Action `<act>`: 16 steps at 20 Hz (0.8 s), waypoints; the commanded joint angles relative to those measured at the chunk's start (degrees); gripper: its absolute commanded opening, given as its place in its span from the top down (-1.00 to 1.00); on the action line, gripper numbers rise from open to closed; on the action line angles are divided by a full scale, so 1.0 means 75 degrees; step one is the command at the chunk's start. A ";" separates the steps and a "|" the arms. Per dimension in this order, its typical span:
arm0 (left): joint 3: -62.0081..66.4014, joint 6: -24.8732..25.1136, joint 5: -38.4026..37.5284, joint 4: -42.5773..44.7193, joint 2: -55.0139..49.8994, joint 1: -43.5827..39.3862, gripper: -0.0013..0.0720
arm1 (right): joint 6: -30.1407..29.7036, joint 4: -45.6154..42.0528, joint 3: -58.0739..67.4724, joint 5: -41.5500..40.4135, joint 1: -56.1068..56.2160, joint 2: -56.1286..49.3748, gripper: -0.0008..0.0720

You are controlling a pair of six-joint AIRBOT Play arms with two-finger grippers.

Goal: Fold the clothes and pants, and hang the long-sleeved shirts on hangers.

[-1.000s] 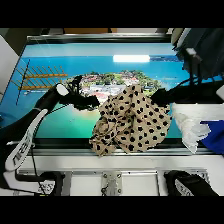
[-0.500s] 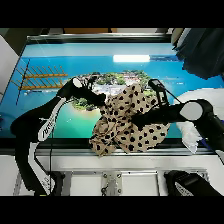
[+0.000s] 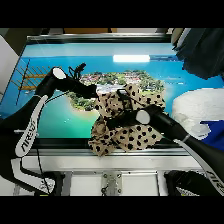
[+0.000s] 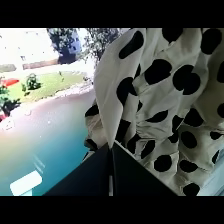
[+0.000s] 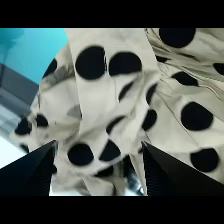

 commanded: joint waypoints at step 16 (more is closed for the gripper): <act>0.2267 -0.0184 -0.0224 -0.0017 0.3305 0.0009 0.93 | 0.0242 -0.1113 0.3168 0.1166 -0.0385 0.0306 0.96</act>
